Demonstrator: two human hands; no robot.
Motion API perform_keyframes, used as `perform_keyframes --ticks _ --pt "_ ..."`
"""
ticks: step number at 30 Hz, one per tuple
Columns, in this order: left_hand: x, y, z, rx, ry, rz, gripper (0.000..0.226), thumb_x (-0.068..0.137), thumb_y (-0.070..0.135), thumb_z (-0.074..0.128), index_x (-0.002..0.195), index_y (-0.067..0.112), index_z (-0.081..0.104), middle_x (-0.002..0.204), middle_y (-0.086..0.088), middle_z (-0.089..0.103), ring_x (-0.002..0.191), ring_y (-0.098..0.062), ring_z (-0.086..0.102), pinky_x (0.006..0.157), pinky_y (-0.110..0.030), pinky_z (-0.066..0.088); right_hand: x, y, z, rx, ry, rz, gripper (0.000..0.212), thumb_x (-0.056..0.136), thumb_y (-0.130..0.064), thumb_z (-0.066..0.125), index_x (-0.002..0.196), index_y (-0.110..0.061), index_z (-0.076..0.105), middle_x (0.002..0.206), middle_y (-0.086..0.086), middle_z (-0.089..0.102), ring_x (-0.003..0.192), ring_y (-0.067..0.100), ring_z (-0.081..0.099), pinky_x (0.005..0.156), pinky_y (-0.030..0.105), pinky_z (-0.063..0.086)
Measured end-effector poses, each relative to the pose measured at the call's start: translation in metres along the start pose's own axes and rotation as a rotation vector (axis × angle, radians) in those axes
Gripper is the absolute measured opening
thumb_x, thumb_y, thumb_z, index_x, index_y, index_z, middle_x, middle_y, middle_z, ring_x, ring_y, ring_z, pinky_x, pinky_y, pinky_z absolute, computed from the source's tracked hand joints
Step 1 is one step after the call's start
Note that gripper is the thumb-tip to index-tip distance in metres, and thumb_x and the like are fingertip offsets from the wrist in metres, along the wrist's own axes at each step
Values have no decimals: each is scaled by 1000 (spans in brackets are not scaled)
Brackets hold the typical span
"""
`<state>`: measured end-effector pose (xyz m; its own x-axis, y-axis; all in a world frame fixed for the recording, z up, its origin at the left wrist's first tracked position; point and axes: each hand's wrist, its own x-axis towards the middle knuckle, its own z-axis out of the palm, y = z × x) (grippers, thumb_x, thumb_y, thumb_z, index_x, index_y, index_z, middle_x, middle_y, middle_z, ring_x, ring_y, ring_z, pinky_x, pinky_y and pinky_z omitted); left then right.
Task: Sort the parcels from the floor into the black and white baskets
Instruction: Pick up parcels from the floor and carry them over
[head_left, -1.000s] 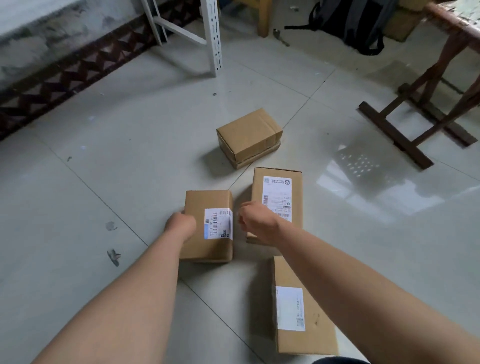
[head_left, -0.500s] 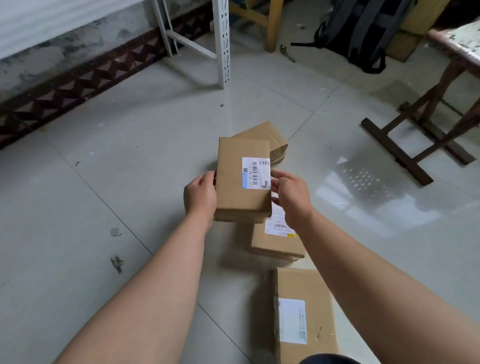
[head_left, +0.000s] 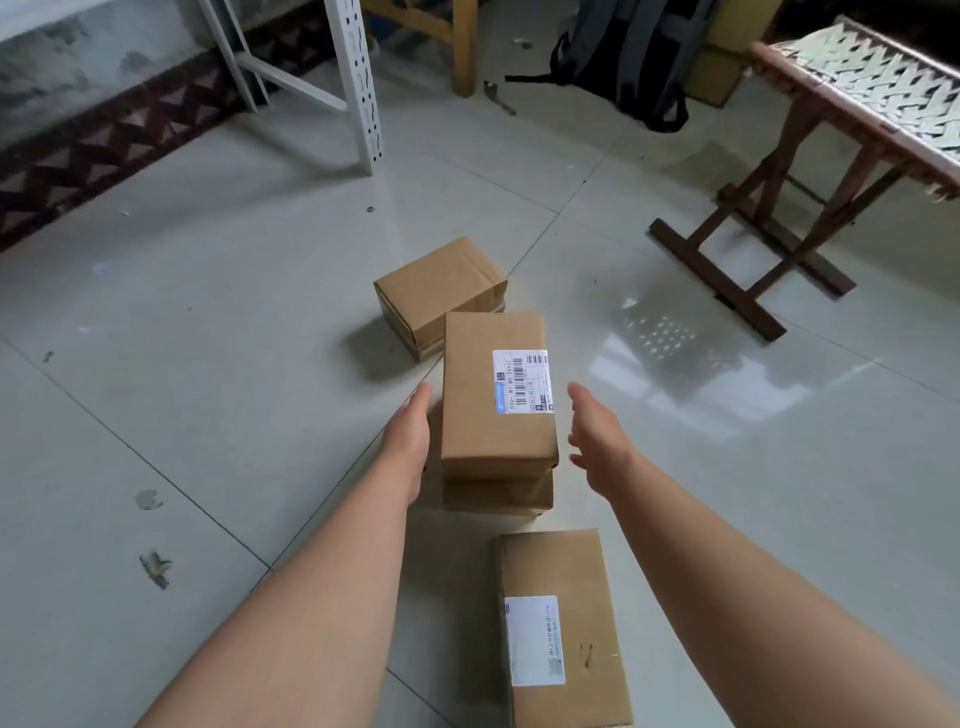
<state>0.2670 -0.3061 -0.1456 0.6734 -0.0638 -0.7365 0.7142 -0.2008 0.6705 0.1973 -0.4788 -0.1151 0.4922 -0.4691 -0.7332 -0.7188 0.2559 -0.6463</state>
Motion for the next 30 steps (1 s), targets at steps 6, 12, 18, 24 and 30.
perform_keyframes --ticks 6,12,18,24,30 --pt "8 -8 5 -39 -178 -131 60 85 73 40 94 23 72 96 -5 73 91 -22 62 84 -34 45 12 17 7 -19 -245 35 62 86 -73 34 125 -34 62 131 -3 62 124 18 51 115 46 27" --pt "15 19 5 -94 -163 -64 56 93 66 31 83 28 71 78 4 73 72 -13 63 65 -26 42 9 -13 13 12 -266 -69 47 94 -62 33 109 -36 69 94 -18 73 88 3 62 87 28 42" --pt "-46 99 -23 -111 -120 -27 54 91 68 32 87 30 71 90 6 74 83 -13 65 81 -30 46 -51 -96 22 9 -331 -127 51 97 -59 27 118 -35 67 105 -18 73 84 -3 65 77 25 42" --pt "-163 202 -83 -138 -53 -52 50 88 69 34 91 36 71 102 7 73 103 -18 63 99 -42 45 -172 -207 27 -57 -419 -183 40 98 -53 34 101 -31 68 85 -17 72 62 -7 63 49 8 44" --pt "-307 308 -153 -202 39 -27 52 86 71 37 91 31 71 100 3 73 106 -24 62 103 -50 43 -319 -319 36 -96 -556 -226 39 101 -44 31 93 -30 67 74 -19 71 56 -7 62 45 6 42"
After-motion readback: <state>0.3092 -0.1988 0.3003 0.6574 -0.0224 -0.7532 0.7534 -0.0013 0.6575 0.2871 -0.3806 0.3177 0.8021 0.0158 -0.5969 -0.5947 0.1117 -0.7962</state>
